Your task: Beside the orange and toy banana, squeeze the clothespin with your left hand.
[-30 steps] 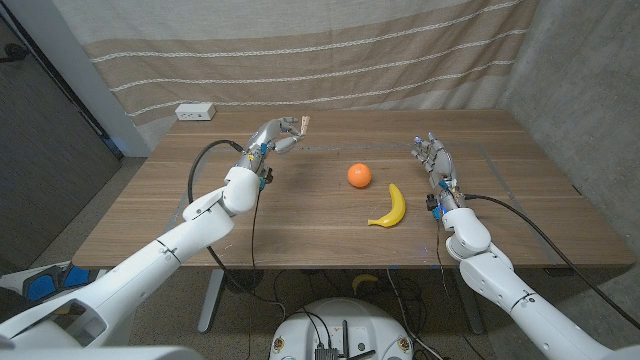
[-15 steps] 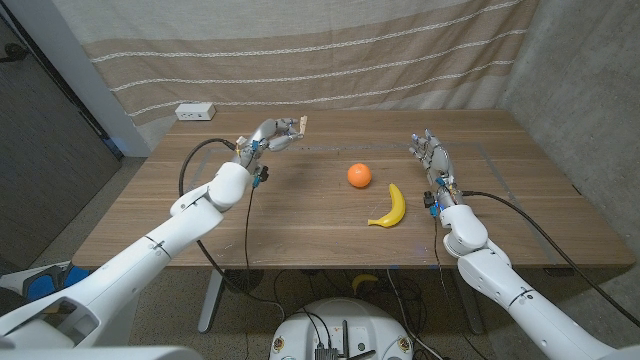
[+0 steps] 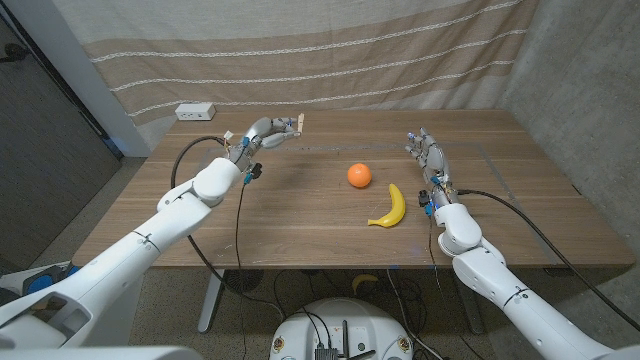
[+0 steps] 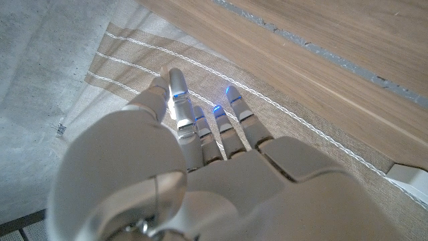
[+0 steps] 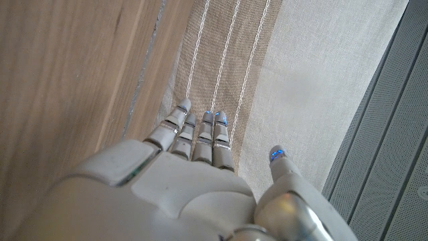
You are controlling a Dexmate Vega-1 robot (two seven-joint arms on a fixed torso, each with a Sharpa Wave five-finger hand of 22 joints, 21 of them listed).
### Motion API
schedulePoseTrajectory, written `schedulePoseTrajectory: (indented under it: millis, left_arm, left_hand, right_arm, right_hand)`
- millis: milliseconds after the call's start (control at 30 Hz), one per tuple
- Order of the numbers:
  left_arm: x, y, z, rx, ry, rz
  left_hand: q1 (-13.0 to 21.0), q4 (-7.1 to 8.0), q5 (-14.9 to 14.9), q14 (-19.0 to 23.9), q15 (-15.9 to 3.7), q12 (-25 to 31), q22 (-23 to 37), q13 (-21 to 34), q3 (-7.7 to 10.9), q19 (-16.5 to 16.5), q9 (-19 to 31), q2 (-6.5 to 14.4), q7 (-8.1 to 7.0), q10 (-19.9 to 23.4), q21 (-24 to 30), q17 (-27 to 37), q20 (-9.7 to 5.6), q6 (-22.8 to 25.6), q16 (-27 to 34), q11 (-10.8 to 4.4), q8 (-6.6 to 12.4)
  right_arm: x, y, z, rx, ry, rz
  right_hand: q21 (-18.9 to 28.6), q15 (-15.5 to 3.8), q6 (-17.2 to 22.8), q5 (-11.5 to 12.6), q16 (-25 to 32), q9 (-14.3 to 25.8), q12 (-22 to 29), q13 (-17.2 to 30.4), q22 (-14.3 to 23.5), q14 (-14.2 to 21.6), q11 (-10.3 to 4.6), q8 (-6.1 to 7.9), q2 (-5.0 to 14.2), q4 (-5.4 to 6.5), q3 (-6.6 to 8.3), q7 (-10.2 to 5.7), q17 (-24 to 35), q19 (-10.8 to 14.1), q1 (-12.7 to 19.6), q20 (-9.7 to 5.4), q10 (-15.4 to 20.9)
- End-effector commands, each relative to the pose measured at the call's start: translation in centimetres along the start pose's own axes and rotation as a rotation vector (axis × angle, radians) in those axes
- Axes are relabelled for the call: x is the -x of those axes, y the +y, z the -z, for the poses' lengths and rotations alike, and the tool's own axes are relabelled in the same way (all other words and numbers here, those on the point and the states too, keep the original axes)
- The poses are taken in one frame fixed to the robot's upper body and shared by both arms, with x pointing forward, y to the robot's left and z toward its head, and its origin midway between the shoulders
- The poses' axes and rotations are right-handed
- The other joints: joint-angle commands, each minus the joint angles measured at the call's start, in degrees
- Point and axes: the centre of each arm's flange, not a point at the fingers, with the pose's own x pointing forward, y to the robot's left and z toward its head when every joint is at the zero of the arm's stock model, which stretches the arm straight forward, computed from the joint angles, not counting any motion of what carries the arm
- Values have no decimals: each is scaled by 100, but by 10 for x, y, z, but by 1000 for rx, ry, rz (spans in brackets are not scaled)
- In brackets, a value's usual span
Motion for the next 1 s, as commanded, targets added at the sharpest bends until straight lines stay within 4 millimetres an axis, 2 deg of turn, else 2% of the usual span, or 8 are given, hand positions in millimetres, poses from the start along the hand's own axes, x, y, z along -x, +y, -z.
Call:
schedulePoseTrajectory:
  millis: [33, 1000]
  left_arm:
    - [6, 15, 5, 118, -33, 57]
    - [34, 21, 8, 314, -43, 98]
  left_hand:
    - [152, -27, 32, -46, -350, 3, 24, 19, 10, -34, 1183, 176, -14, -24, 34, 11, 9, -14, -8, -7, 202]
    - [174, -33, 40, -141, -358, 32, 32, 21, -17, -88, 1372, 194, 3, -40, 50, 4, -6, -18, 5, 15, 319]
  right_arm:
    - [3, 14, -1, 4, -6, 4]
    - [24, 22, -1, 0, 6, -9]
  right_hand:
    - [23, -23, 47, 24, -23, 24, 10, 17, 19, 32, -11, -13, 164, -20, 10, -8, 19, 28, 9, -52, 71]
    - [21, -30, 43, 23, -28, 24, 5, 18, 19, 41, -3, -17, 168, -25, 11, -9, 22, 29, 7, -55, 67]
